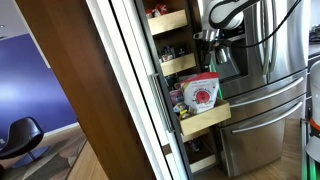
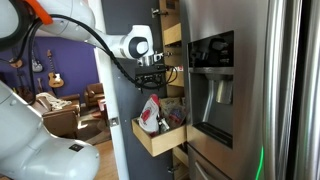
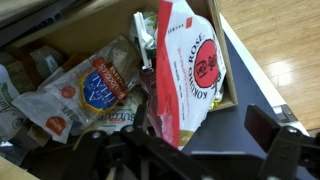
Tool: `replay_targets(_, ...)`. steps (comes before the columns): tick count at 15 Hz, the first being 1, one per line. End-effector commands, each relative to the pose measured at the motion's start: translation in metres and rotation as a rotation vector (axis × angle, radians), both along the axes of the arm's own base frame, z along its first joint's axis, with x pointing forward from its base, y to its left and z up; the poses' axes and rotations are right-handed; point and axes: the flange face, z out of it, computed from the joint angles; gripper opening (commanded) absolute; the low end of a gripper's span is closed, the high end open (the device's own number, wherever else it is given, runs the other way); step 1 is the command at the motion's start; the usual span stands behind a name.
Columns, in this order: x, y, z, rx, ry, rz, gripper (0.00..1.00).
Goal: Move the white and red packet in the third drawer backwards.
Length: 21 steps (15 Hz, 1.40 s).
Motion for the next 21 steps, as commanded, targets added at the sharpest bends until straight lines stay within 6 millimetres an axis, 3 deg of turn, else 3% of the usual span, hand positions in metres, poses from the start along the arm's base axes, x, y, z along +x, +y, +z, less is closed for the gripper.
replay_targets(1, 0.026, -0.006, -0.007, 0.040, 0.007, 0.057, 1.00)
replay_targets(7, 0.050, 0.001, -0.033, 0.060, 0.031, 0.151, 0.99)
replay_targets(8, 0.053, 0.000, -0.040, 0.055, 0.040, 0.157, 0.74)
replay_targets(10, 0.058, 0.000, -0.050, 0.054, 0.056, 0.170, 0.70)
replay_targets(15, 0.066, 0.001, -0.068, 0.053, 0.092, 0.190, 0.30)
replay_targets(19, 0.063, 0.005, -0.059, 0.059, 0.102, 0.204, 0.01)
replay_targets(21, 0.061, 0.006, -0.048, 0.067, 0.108, 0.197, 0.00)
